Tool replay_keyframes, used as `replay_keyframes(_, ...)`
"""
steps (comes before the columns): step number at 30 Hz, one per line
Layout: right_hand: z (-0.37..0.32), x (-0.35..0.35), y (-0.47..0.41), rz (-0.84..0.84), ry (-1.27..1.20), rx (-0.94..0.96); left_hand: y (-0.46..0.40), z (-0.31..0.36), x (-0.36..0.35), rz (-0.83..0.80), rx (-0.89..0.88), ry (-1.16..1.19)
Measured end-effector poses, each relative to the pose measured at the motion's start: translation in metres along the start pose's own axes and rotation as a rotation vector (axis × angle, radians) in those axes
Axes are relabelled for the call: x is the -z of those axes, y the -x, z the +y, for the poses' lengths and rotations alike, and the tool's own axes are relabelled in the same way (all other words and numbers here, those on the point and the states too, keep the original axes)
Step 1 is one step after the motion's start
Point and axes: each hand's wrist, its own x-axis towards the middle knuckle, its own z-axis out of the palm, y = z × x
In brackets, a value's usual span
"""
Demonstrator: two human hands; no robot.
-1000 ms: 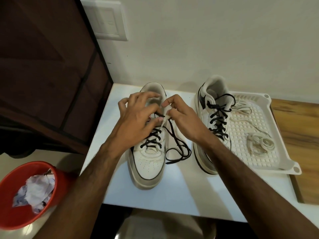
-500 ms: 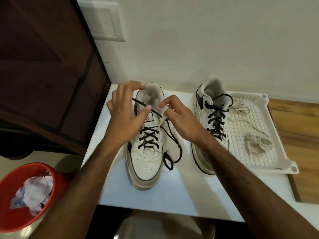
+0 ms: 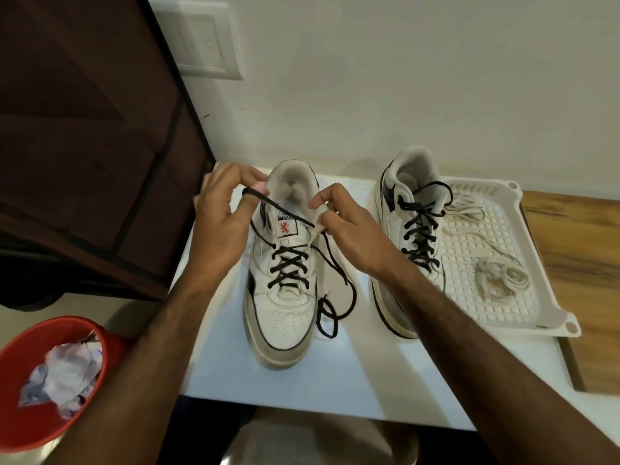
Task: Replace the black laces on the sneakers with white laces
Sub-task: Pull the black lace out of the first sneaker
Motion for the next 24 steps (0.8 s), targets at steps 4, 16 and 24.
replay_keyframes(4,-0.002,-0.002,-0.001,0.011,-0.016,0.001,0.007,0.005,-0.008,-0.283,-0.079,-0.236)
replay_keyframes(16,0.000,-0.002,-0.001,0.031,-0.031,0.008,0.014,-0.003,-0.027,-0.291,-0.187,-0.422)
replay_keyframes(24,-0.002,-0.001,0.000,0.000,0.011,0.000,-0.004,0.004,-0.003,0.211,0.268,0.482)
